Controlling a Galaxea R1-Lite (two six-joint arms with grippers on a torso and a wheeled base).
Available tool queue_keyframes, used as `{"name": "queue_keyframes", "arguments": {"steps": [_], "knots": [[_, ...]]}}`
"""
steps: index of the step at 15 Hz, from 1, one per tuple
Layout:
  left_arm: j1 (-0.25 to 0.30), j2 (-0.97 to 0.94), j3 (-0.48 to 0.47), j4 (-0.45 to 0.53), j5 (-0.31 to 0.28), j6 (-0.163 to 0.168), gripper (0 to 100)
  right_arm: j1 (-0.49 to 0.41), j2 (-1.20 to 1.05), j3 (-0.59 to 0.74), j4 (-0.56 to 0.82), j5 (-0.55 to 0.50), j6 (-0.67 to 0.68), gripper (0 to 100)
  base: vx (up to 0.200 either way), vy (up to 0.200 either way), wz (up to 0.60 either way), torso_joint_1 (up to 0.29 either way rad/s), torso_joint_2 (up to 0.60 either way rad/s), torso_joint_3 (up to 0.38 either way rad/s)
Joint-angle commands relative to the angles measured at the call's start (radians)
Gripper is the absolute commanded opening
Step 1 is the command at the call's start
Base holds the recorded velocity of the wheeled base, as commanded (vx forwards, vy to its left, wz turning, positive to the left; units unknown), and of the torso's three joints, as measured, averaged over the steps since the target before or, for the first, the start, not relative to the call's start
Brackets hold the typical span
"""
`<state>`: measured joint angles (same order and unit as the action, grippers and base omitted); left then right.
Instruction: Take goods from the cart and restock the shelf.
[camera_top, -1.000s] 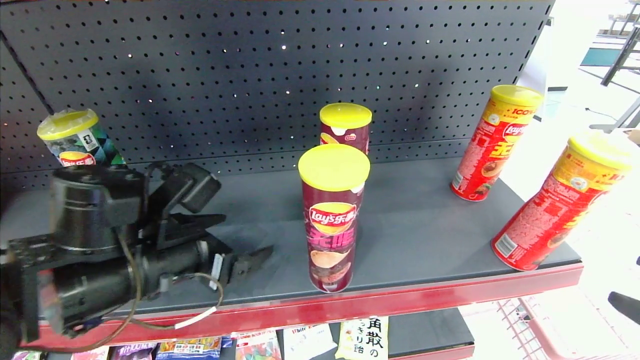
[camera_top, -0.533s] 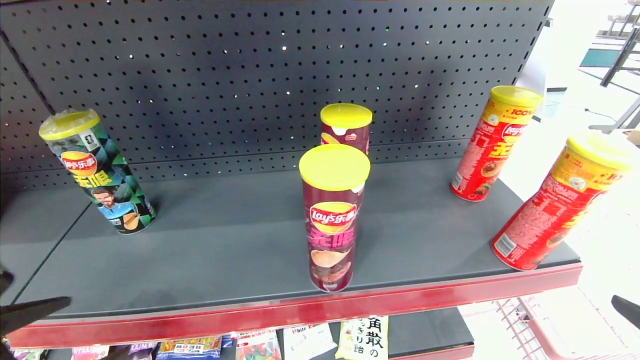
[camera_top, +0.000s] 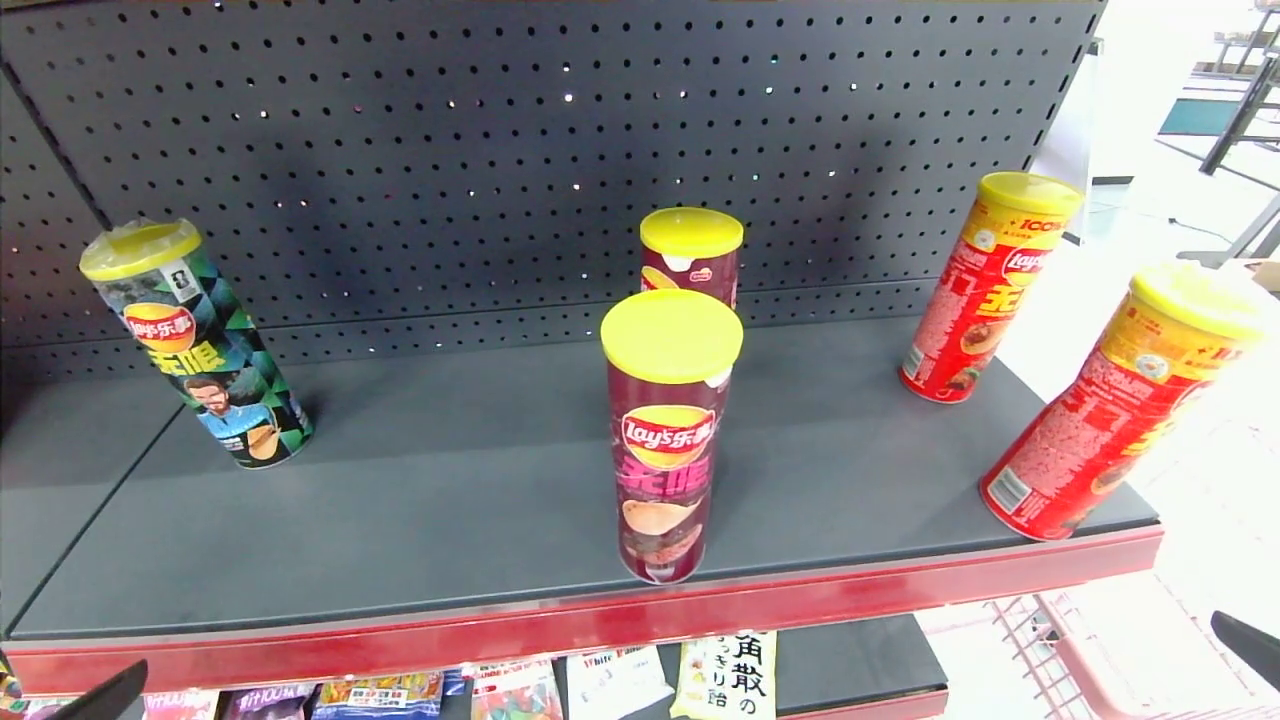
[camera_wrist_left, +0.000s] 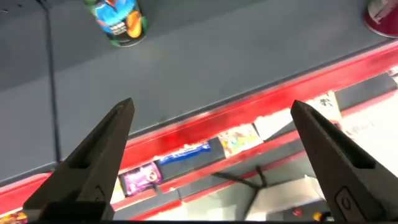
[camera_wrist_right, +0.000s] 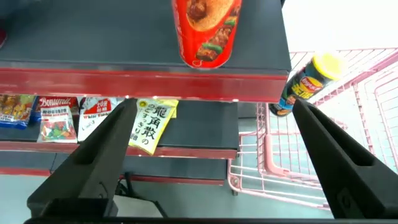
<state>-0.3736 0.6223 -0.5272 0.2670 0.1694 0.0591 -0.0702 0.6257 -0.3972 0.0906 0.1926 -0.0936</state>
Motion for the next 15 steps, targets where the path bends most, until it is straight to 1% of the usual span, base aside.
{"name": "queue_keyframes", "arguments": {"steps": [1,2,5,12,13,14,15], "knots": [[0.002,0.000,0.004,0.001,0.021,0.011,100,0.001,0.000,0.014,-0.002,0.001,0.000,100,0.000,0.000,0.00,0.000,0.00,0.000],[0.002,0.002,0.010,0.000,0.027,0.011,100,0.001,0.000,0.014,0.000,0.001,0.000,100,0.000,0.000,0.00,0.000,0.00,0.000],[0.004,-0.007,0.039,0.000,0.038,0.013,100,0.001,0.003,0.014,0.001,0.001,-0.015,100,-0.200,0.000,0.00,0.015,0.00,0.001],[0.005,-0.018,0.041,-0.012,0.055,0.013,100,0.000,-0.001,0.028,0.001,0.001,-0.029,100,-0.200,0.000,0.00,-0.002,0.00,0.003],[0.005,-0.029,0.044,-0.012,0.053,0.014,100,0.000,-0.003,0.028,0.001,0.001,-0.032,100,0.000,0.000,0.00,0.000,0.00,0.000],[0.005,-0.053,0.069,-0.012,0.056,0.014,100,0.000,-0.004,0.032,0.001,0.001,-0.034,100,0.000,0.000,0.00,0.000,0.00,0.000],[0.005,-0.078,0.081,-0.011,0.067,0.018,100,0.000,-0.006,0.034,0.001,0.001,-0.037,100,0.000,0.000,0.00,0.000,0.00,0.000]]}}
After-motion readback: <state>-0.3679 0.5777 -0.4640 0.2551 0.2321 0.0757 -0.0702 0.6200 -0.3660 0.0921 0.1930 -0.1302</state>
